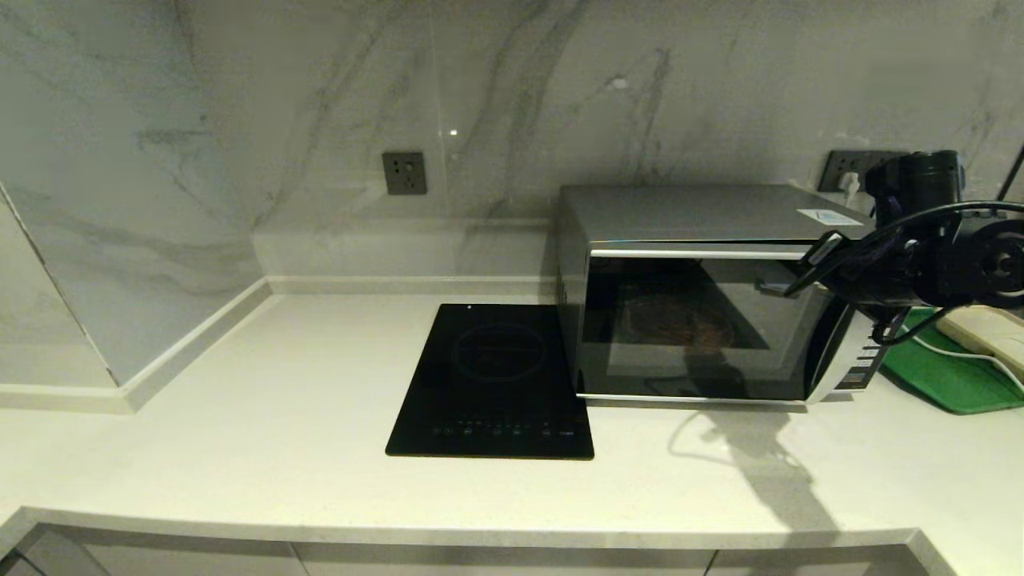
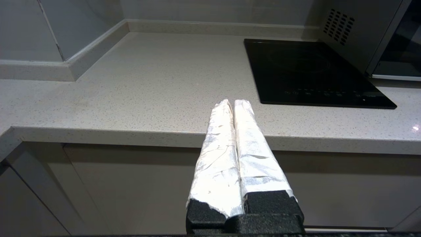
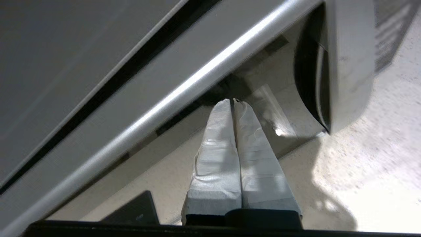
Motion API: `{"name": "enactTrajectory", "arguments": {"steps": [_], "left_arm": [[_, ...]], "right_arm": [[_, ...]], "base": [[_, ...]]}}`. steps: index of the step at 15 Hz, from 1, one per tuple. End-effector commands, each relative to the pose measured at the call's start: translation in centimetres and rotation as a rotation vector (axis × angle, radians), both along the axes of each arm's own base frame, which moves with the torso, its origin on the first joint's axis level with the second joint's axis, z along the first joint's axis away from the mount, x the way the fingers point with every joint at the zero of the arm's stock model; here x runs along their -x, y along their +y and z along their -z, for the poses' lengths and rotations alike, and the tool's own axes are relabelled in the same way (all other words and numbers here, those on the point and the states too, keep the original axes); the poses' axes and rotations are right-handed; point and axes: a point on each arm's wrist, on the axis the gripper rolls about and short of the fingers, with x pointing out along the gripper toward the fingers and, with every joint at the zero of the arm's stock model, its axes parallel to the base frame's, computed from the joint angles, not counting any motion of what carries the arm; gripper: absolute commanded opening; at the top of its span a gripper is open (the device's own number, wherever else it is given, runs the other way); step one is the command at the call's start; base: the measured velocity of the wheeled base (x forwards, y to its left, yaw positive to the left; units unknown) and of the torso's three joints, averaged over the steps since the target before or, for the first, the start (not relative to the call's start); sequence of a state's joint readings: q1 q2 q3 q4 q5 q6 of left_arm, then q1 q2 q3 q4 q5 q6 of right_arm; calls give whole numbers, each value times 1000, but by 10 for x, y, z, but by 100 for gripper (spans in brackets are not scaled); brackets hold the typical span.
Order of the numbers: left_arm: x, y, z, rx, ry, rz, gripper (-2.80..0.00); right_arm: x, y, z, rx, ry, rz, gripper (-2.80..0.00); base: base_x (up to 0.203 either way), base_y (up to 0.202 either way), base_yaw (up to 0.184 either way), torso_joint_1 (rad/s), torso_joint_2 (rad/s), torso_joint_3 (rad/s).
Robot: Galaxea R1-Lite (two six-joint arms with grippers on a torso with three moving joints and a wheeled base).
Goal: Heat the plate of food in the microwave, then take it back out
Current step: Close the microwave oven
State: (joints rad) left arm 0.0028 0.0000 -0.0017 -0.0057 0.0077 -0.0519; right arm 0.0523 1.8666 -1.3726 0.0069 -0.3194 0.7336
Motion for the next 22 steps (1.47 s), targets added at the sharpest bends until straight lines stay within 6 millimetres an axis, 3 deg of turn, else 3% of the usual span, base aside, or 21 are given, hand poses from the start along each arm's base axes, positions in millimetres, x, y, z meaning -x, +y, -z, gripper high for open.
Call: {"name": "enactTrajectory", "arguments": {"steps": [1,17,22], "left_arm": [[0,0,0,0,0,0,-280],[0,0,0,0,0,0,-280],[0,0,0,0,0,0,-280]], "right_arm": [[-5,0,2,-3,-26,4,-280],[-20,0,6,9,-81,-5,-280],[-8,1,0,8,-88,-10,-280]], "base": [[0,0,0,0,0,0],[0,0,0,0,0,0],[0,0,0,0,0,0]]}}
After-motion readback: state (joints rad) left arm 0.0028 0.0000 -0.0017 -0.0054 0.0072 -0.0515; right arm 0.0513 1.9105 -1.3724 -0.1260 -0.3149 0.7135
